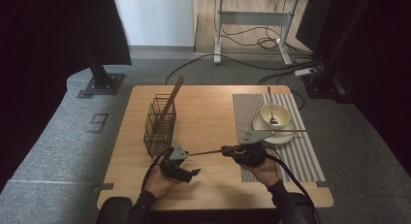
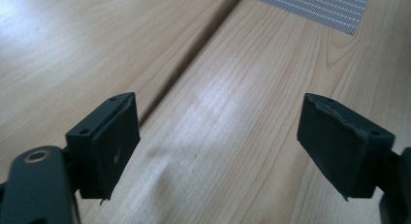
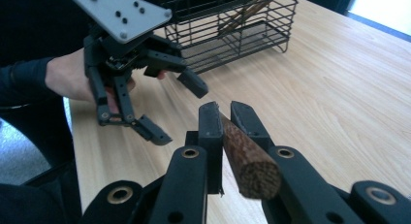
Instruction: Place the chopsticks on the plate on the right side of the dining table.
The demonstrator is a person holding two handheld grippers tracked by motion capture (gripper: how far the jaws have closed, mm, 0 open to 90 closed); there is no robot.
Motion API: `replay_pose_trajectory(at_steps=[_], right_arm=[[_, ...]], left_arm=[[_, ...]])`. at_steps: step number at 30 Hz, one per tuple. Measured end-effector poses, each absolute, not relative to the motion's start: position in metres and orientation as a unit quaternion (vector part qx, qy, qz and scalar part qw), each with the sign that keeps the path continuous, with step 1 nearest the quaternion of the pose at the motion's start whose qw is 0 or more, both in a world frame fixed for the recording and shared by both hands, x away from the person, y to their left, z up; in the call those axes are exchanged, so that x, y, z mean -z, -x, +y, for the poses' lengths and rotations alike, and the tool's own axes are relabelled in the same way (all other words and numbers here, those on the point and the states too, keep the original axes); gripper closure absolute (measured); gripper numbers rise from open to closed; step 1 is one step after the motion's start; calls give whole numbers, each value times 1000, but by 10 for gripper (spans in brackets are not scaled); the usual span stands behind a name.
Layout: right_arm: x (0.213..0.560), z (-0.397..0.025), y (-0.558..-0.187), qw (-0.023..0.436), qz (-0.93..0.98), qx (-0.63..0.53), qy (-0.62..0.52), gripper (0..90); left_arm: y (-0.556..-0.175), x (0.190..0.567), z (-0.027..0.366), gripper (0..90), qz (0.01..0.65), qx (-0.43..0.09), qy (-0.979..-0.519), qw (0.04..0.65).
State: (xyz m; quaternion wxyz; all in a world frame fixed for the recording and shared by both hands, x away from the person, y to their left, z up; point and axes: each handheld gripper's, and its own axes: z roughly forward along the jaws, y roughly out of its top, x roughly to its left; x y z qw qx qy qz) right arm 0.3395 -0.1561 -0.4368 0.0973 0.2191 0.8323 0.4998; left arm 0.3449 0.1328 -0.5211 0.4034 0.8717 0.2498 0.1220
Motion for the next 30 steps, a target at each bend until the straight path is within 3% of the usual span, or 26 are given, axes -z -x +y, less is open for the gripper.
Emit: replay_pose_trajectory(at_steps=[6, 19, 30], right_arm=[[436, -147, -332, 86, 838, -500, -200, 828], [439, -138, -329, 67, 847, -495, -185, 828], [435, -145, -334, 60, 836, -510, -194, 794]], left_arm=[[-341, 519, 130, 271, 240, -131, -870, 410], [-336, 516, 135, 687, 219, -140, -863, 433], [-330, 516, 128, 789, 163, -148, -877, 427]])
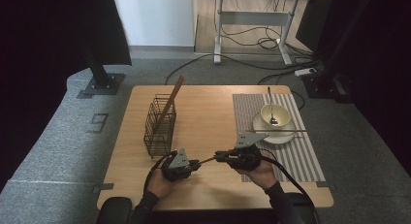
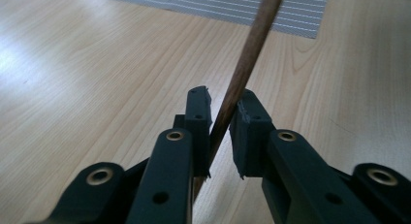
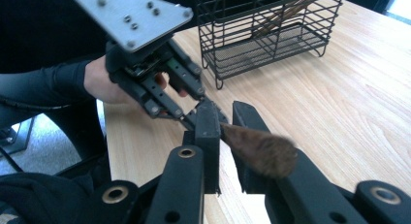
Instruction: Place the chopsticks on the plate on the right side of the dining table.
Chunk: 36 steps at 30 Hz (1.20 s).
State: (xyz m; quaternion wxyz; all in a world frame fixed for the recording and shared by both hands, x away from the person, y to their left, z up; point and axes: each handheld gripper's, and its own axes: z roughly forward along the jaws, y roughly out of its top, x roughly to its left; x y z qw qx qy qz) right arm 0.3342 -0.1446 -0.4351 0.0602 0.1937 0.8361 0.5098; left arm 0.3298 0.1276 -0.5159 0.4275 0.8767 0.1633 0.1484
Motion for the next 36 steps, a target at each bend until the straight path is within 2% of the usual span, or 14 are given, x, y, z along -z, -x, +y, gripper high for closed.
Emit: replay_pose_trajectory(at_steps=[7, 11, 16, 22, 26, 30, 36], right_arm=[[439, -158, -348, 41, 816, -531, -223, 737], [442, -163, -353, 35, 812, -533, -235, 693], [440, -164, -354, 55, 810, -528, -249, 487], [435, -164, -353, 108, 808, -515, -265, 333], [434, -162, -351, 157, 809, -495, -275, 262], [439, -159, -354, 185, 819, -465, -281, 230], [451, -163, -364, 184, 829, -437, -295, 226]], left_arm=[[-323, 512, 120, 844, 131, -151, -881, 429], [-324, 512, 117, 851, 133, -138, -882, 430], [-325, 512, 116, 852, 136, -129, -886, 424], [-324, 513, 112, 852, 135, -118, -892, 415], [-324, 515, 110, 851, 133, -113, -895, 409], [-324, 515, 111, 851, 132, -117, -897, 406], [-325, 516, 113, 850, 135, -118, -893, 413]])
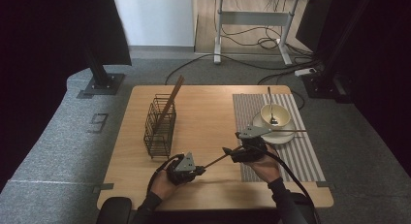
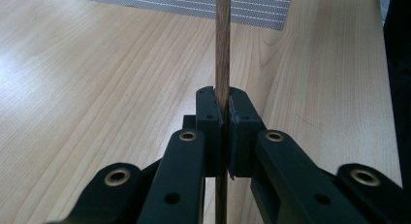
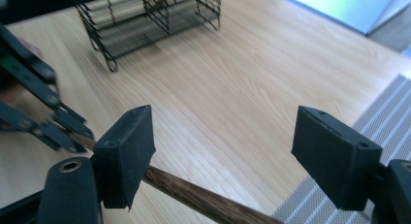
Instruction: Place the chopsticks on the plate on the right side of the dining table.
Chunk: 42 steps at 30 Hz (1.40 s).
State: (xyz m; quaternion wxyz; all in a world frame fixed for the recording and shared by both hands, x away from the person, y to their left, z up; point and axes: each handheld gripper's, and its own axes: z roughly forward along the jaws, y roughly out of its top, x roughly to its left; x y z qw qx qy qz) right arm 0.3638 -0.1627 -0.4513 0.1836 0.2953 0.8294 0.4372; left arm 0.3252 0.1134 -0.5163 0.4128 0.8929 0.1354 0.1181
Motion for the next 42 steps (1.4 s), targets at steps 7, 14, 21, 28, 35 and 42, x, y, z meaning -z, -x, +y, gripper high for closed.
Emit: replay_pose_trajectory(at_steps=[7, 14, 21, 28, 35, 42], right_arm=[[468, -170, -377, 166, 834, -423, -313, 219], [482, -174, -385, 156, 837, -407, -331, 225], [473, -177, -379, 147, 843, -415, -310, 224], [481, -166, -377, 110, 867, -402, -275, 218], [487, -145, -367, 88, 901, -368, -212, 336], [495, -128, -357, 95, 930, -325, -146, 533]], left_arm=[[-326, 514, 118, 845, 131, -118, -888, 424], [-326, 513, 120, 847, 122, -115, -894, 415], [-330, 515, 123, 847, 119, -101, -906, 394], [-333, 517, 125, 847, 117, -91, -916, 374], [-333, 516, 127, 847, 110, -86, -920, 367], [-332, 516, 125, 847, 100, -82, -924, 359]])
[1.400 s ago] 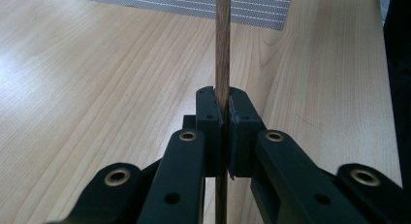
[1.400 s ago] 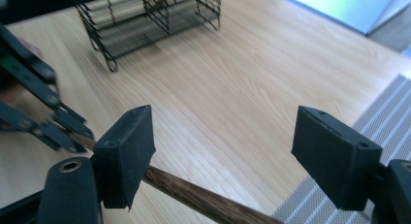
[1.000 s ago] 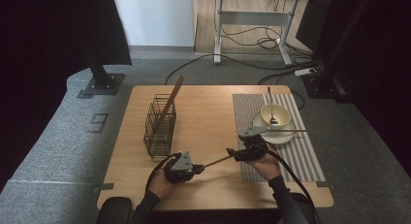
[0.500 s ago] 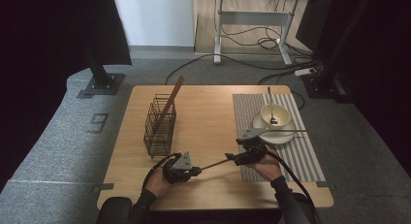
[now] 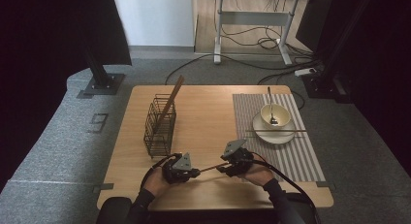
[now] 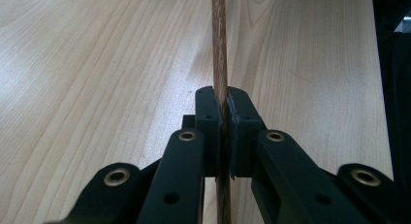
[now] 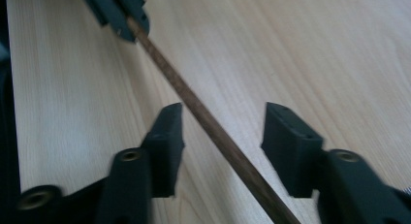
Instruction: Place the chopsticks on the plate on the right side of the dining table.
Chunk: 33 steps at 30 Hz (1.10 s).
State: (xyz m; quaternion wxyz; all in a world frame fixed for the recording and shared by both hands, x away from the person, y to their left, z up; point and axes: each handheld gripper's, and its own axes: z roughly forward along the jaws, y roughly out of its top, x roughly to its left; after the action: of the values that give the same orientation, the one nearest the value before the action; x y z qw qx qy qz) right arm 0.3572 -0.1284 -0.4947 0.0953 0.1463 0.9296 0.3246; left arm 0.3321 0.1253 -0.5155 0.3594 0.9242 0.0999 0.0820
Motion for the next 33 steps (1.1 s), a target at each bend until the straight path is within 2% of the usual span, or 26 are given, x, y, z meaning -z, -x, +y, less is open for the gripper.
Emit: replay_pose_trajectory(at_steps=[4, 11, 19, 22, 25, 33], right_arm=[[496, -123, -353, 105, 933, -319, -130, 619], [495, -124, -352, 104, 937, -310, -120, 662], [494, -124, -349, 61, 945, -306, -100, 778], [492, -125, -347, 44, 943, -316, -91, 822], [490, -125, -346, 42, 943, -318, -90, 827], [488, -130, -350, 64, 942, -313, -102, 826]], left_arm=[[-331, 514, 124, 847, 99, -84, -924, 360], [-332, 516, 125, 838, 96, -83, -922, 365], [-333, 514, 130, 752, 106, -108, -915, 375], [-333, 513, 132, 682, 113, -127, -905, 389], [-334, 512, 133, 638, 126, -135, -901, 394], [-337, 512, 136, 334, 175, -143, -879, 419]])
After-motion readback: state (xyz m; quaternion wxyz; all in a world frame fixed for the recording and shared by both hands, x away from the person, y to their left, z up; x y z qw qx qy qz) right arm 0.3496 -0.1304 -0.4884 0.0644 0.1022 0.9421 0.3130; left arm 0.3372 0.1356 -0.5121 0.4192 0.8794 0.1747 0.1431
